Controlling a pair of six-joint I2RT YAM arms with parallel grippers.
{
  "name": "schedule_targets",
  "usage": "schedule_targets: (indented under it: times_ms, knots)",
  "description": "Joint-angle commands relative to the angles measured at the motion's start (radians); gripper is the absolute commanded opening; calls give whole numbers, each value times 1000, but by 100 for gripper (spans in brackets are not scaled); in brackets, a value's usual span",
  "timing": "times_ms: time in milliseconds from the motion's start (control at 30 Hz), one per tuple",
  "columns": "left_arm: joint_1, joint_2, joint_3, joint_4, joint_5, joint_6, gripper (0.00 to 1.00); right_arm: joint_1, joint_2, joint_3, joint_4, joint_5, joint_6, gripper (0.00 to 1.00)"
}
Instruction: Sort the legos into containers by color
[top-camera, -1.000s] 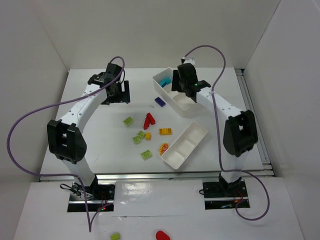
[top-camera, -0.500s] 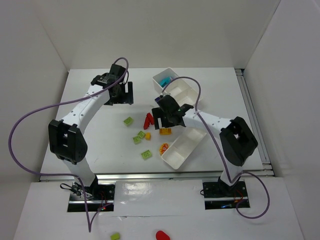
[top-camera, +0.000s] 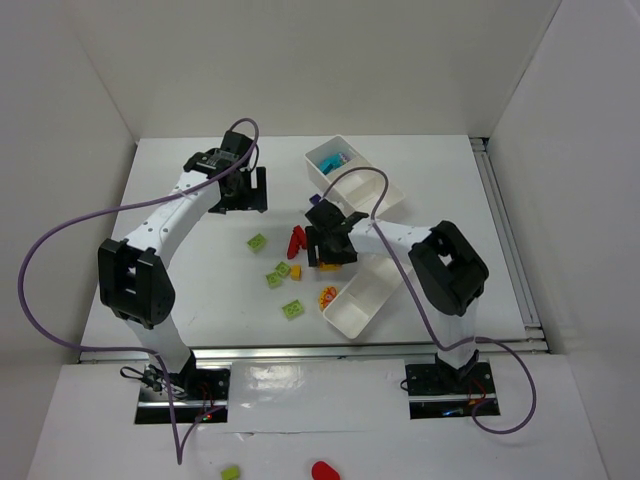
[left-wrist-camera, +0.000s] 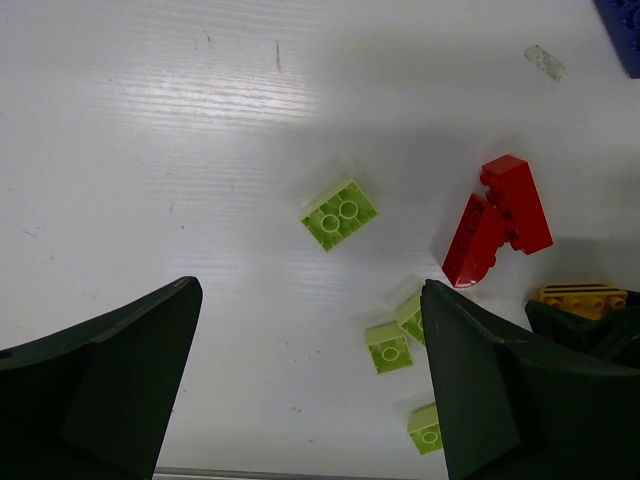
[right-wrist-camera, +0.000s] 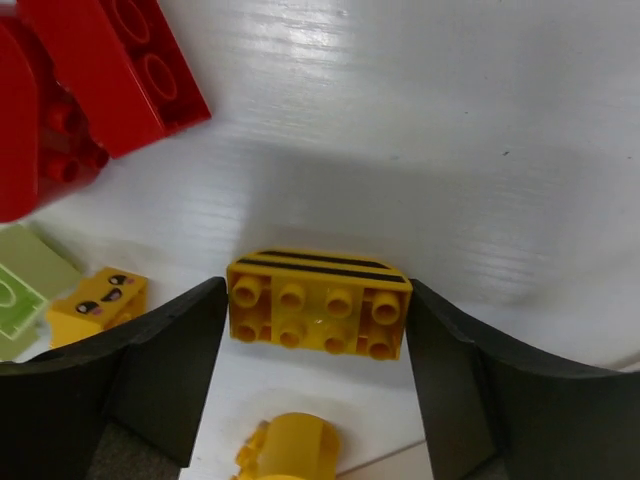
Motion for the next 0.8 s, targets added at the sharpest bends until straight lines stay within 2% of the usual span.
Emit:
schedule_targets:
  times_ms: [0,100,200,500,767]
  knots:
    - [-5,-34,3,1,-8,2,100,24,26,54,-10,24,41,76]
    - [-5,-34,3,1,-8,2,100,34,12,98,-41,76,31,57]
    - [-5,-43,12,1,-18,2,100,34,-29,138,-72,136,21,50]
    - [-5,-32,30,1,-18,11,100,-82,-126,224,-113,297,-67,51]
    - [-5,-23,49,1,1,20,100,-258,-97,276,-14,317,-131,51]
